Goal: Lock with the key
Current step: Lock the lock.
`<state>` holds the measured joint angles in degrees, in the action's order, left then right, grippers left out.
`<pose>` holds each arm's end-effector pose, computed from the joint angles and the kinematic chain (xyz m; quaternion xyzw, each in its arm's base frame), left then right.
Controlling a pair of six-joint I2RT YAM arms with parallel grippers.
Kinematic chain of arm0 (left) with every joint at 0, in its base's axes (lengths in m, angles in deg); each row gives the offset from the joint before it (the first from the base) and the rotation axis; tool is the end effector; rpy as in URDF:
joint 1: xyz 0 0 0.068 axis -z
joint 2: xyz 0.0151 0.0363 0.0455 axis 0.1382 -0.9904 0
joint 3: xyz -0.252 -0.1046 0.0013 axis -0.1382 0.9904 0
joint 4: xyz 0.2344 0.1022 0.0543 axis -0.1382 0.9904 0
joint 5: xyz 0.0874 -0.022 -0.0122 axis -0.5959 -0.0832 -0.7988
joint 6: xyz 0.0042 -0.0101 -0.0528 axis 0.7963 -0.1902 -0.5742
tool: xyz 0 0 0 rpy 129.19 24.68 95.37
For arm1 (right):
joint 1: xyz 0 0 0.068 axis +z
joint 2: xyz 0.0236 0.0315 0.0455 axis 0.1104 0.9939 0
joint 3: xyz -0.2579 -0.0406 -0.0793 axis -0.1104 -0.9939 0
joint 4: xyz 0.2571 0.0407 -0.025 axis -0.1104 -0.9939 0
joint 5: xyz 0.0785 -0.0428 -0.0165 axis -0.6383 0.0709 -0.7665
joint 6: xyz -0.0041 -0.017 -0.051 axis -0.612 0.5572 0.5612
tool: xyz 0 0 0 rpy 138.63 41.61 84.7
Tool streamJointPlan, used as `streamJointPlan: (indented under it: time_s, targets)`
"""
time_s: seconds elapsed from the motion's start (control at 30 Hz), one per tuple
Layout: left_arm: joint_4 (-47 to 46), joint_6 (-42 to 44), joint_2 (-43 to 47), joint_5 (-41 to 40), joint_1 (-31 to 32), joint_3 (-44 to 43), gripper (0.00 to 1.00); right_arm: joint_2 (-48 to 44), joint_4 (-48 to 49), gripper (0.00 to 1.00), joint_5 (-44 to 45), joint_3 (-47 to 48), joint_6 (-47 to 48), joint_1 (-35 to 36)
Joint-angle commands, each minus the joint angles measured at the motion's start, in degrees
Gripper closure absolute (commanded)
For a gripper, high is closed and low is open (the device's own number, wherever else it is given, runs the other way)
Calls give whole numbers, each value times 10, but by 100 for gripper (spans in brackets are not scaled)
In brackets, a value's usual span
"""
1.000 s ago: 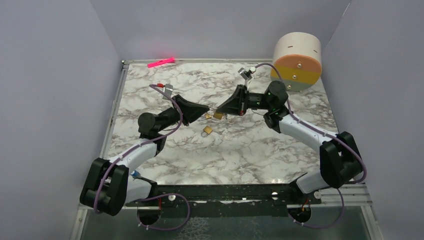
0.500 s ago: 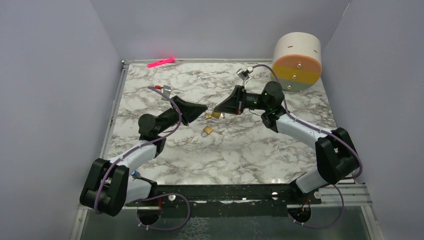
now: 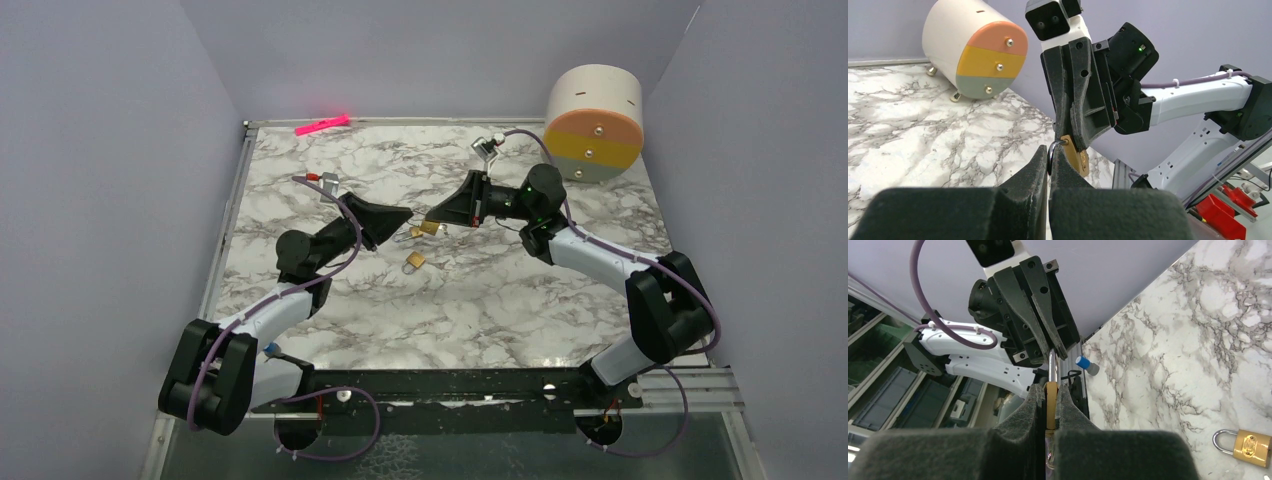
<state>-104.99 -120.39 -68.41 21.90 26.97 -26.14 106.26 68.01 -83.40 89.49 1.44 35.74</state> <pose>0.2142 -0.0976 0.2781 0.1482 0.5567 -0.5913 0.5643 0.2825 0.1924 0.2996 -0.2060 0.6328 0.6830 0.3011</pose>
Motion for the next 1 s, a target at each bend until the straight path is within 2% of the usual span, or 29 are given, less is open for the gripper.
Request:
streamJointPlan:
  time_s: [0.0, 0.13, 0.4, 0.57, 0.77, 0.97]
  targets:
    - [15, -3, 3, 16, 4, -2, 100, -25, 0, 99, 66, 15, 73, 14]
    - [23, -18, 3, 34, 4, -19, 100, -29, -48, 99, 84, 24, 134, 27]
    - [23, -27, -8, 41, 5, -17, 100, -24, -39, 99, 90, 27, 139, 32]
    - [24, -6, -15, 32, 7, 0, 100, -23, -18, 99, 72, 38, 103, 33]
    - [25, 6, -16, 26, 9, 0, 100, -4, 58, 99, 36, 39, 16, 33]
    - [25, 4, -14, 18, 15, 0, 100, 2, 56, 99, 57, 35, 24, 34]
